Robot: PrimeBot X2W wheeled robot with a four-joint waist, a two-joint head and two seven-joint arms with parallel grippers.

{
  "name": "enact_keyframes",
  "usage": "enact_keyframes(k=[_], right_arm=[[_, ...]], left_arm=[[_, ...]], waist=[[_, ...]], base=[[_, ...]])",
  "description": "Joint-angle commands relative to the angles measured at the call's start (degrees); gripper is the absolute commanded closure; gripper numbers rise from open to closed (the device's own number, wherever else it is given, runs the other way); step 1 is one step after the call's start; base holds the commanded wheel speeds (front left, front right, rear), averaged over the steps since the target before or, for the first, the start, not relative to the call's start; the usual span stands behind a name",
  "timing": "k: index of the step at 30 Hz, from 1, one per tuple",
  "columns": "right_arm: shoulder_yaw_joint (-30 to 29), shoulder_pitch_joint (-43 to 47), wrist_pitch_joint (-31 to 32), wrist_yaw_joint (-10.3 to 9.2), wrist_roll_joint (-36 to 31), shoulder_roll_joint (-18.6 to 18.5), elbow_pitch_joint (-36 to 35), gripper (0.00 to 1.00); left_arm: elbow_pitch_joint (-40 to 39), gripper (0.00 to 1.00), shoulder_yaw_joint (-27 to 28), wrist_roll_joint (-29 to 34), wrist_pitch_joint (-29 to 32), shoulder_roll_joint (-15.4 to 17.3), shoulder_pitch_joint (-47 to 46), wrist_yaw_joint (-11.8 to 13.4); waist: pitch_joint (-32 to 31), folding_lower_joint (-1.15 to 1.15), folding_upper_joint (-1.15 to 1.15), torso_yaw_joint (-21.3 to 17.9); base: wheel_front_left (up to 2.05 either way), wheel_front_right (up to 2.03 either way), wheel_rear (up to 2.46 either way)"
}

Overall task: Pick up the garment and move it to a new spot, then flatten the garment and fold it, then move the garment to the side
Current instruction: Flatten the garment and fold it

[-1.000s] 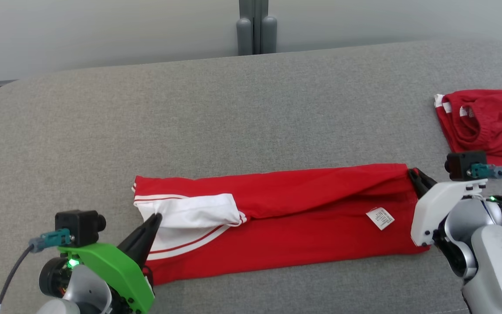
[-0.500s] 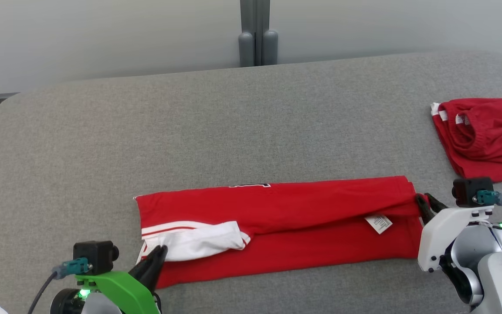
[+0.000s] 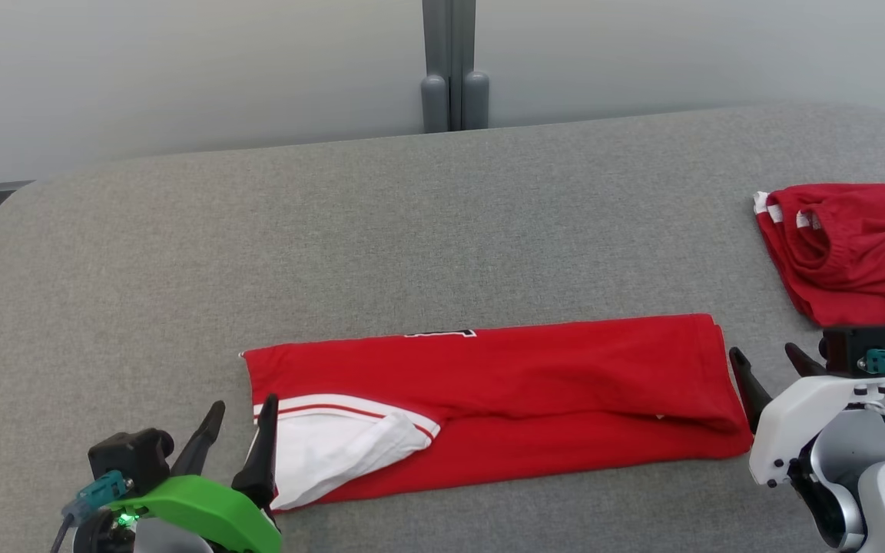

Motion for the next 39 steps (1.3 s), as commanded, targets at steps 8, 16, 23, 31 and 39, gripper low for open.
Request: enact_keyframes(k=[8,16,23,31,39], right_arm=[[-0.6,-1.5,1.7,-0.09,0.2,-0.6,-0.7,0.0],[-0.4,-1.5,3.7,-0.09,0.5,-1.3,2.6,0.0],[-1.7,-2.3,4.6,-0.09,-0.1,-1.3,8.2,0.0],[-2.3,-6.5,4.5,-0.09,-1.8,-1.5,18.4,0.0],[-2.0,-10.0,5.3,-0.1,-1.6,-0.8,28.0,0.7]], left_arm=[[0.7,0.0,1.2,1.9,-4.4,-2.2,-1.4,2.8],[1.0,0.0,1.5,2.7,-6.5,-3.3,-1.8,4.9],[0.3,0.0,1.2,3.3,-6.5,-3.1,-2.1,5.6],[-0.2,0.0,0.9,3.7,-6.1,-2.8,-2.7,6.1],[-0.4,0.0,0.6,3.8,-5.9,-2.6,-2.9,6.4]], waist=[[-0.3,0.0,0.0,0.8],[-0.5,0.0,0.0,3.0],[0.3,0.0,0.0,5.2],[1.2,0.0,0.0,6.9],[1.1,0.0,0.0,7.5]], base=[[0.0,0.0,0.0],[0.0,0.0,0.0],[0.0,0.0,0.0],[0.0,0.0,0.0],[0.0,0.0,0.0]])
